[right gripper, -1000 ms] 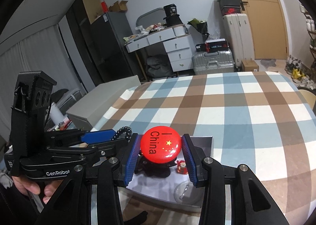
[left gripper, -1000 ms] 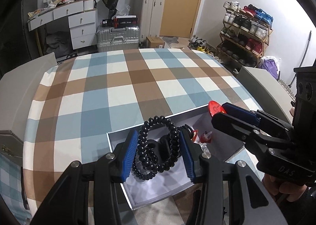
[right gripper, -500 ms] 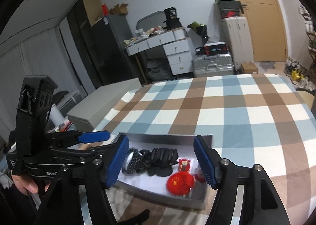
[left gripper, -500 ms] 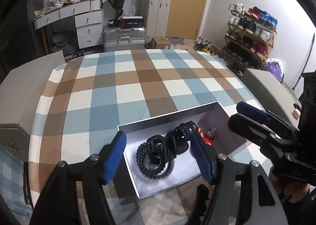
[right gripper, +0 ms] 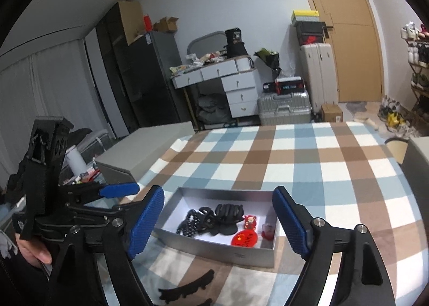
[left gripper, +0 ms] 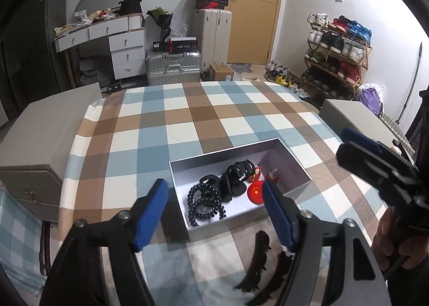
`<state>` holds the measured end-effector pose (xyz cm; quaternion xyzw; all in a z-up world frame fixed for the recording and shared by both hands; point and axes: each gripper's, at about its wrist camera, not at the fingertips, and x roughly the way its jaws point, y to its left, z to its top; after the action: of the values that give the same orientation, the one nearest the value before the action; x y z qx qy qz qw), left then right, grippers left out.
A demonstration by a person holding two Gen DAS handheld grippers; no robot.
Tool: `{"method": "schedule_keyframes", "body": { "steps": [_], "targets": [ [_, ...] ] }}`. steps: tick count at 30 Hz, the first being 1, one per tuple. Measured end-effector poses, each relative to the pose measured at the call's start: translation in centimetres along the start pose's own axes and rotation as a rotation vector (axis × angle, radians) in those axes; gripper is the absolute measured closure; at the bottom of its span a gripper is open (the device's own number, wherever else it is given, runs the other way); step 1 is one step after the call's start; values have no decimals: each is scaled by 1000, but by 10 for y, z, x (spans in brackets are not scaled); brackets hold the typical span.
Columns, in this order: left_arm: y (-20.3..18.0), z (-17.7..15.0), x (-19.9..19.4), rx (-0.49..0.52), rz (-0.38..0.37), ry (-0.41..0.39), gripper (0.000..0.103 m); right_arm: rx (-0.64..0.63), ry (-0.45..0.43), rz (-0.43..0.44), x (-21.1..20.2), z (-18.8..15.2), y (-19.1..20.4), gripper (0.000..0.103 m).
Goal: Organize jewelry
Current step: 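Withdraw both open grippers from the silver box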
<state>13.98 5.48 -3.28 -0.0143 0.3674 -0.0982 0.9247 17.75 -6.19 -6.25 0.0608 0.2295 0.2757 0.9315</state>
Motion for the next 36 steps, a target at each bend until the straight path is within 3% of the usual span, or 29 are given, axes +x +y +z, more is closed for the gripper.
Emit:
{"method": "schedule_keyframes", "body": {
  "steps": [3, 16, 21, 29, 33, 36],
  "targets": [
    [-1, -4, -7, -13, 0, -11, 27, 1, -30, 4, -13, -1, 5, 7],
    [-6, -28, -31, -25, 59, -63, 20, -26, -42, -4, -54, -20, 31, 0],
    [-2, -49, -32, -48, 68, -60, 10, 12, 46, 6, -50, -51, 33, 0],
    [4, -93, -20, -73, 94, 21, 9, 92, 216, 9, -27, -107, 27, 0],
    [9, -103, -24, -99, 108, 39, 9, 56, 265, -49, -14, -120, 33, 2],
    [12, -109, -28, -109, 116, 45, 9, 55, 302, -44, -3, -125, 36, 6]
  ]
}}
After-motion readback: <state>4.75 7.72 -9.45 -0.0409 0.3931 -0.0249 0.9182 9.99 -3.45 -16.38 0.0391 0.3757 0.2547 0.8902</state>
